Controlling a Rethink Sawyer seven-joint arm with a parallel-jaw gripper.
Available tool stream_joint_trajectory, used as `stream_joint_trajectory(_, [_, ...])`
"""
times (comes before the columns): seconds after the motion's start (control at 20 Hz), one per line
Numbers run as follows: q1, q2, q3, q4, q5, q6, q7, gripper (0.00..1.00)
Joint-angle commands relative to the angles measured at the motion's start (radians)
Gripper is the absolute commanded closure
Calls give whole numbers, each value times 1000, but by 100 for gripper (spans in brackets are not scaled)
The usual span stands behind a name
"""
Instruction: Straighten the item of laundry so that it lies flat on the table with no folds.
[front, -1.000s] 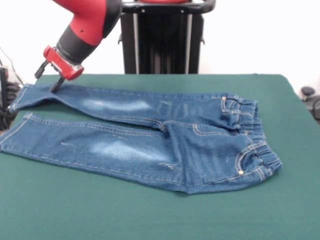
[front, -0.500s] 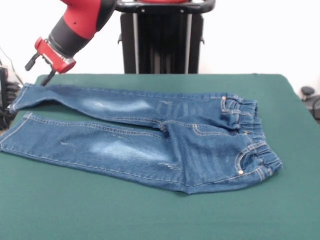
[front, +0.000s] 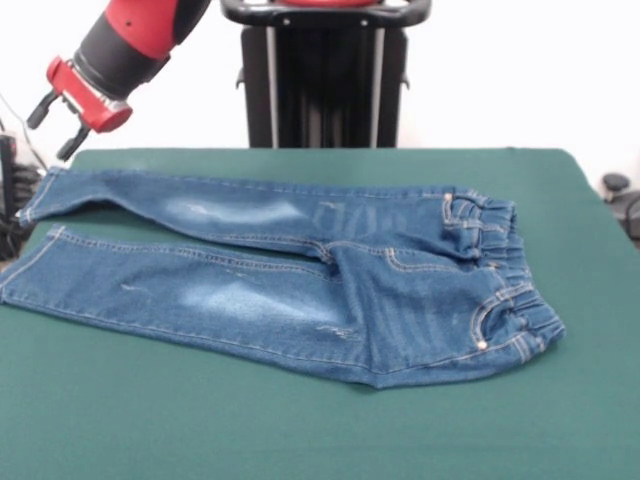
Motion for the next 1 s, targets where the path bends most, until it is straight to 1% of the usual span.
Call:
stream_joint_trajectory(0.05, [-9,89,114,-128,47,-40,1,0])
stream_joint_trajectory(0.25, [-47,70,185,-148,-5,-15,-12,0])
stream_joint_trajectory(0.4, [-44,72,199,-151,-5,-7,-12,0])
stream_joint_trajectory(0.55, [-35,97,196,-159,26,-16,-1,0])
stream_joint_trajectory(0.7, [-32,109,211,-168,38,-9,7,0])
stream_joint_trajectory(1.0, [-56,70,298,-160,-4,7,9,0])
